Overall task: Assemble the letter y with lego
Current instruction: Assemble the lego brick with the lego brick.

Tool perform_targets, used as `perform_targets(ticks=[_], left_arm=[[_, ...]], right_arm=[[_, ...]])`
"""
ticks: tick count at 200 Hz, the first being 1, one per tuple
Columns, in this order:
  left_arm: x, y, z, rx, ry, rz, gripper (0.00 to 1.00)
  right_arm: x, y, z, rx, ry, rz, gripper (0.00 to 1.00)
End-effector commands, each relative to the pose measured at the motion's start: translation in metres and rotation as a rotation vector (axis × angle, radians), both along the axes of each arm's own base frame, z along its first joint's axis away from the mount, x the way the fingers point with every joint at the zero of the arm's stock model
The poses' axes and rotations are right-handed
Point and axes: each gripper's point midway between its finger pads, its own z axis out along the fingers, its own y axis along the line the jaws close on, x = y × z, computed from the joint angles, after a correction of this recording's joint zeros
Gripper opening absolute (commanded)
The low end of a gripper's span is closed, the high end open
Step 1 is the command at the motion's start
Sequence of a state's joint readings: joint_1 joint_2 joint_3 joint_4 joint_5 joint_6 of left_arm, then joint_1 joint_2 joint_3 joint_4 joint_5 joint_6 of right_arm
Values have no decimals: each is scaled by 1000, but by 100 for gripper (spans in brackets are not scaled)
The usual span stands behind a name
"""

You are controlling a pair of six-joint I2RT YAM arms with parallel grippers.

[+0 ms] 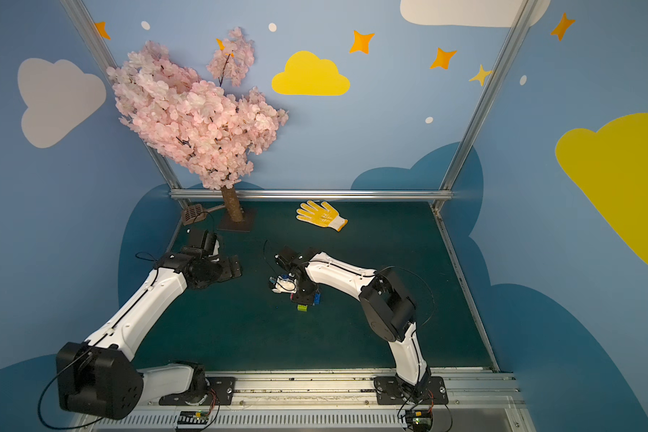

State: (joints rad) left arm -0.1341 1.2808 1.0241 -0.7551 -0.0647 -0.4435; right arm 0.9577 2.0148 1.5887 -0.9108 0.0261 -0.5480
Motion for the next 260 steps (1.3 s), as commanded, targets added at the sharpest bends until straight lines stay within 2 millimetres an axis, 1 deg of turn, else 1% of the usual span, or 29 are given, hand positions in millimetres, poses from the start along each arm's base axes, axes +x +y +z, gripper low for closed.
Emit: perform_targets(ticks=[1, 34, 118, 184, 222, 260], left_arm=[[-1, -2, 2, -12, -5, -18, 100], [-1, -1, 1, -11, -4, -16, 100], [-1, 0, -1, -8, 0, -12, 100], [-1, 1, -2, -5, 2, -6, 100], [-1, 2, -2, -4, 1, -5, 100], [-1, 2, -2, -3, 2, -2, 100]], right_arm=[[2, 9, -3, 16, -23, 27, 0], [0, 12, -9, 18, -17, 35, 0], [-8, 6, -22, 7, 10, 37, 0], [-13, 5, -28, 4, 28, 35, 0], [-17, 5, -27, 9, 30, 37, 0], [-21, 0, -31, -5, 38, 35, 0]])
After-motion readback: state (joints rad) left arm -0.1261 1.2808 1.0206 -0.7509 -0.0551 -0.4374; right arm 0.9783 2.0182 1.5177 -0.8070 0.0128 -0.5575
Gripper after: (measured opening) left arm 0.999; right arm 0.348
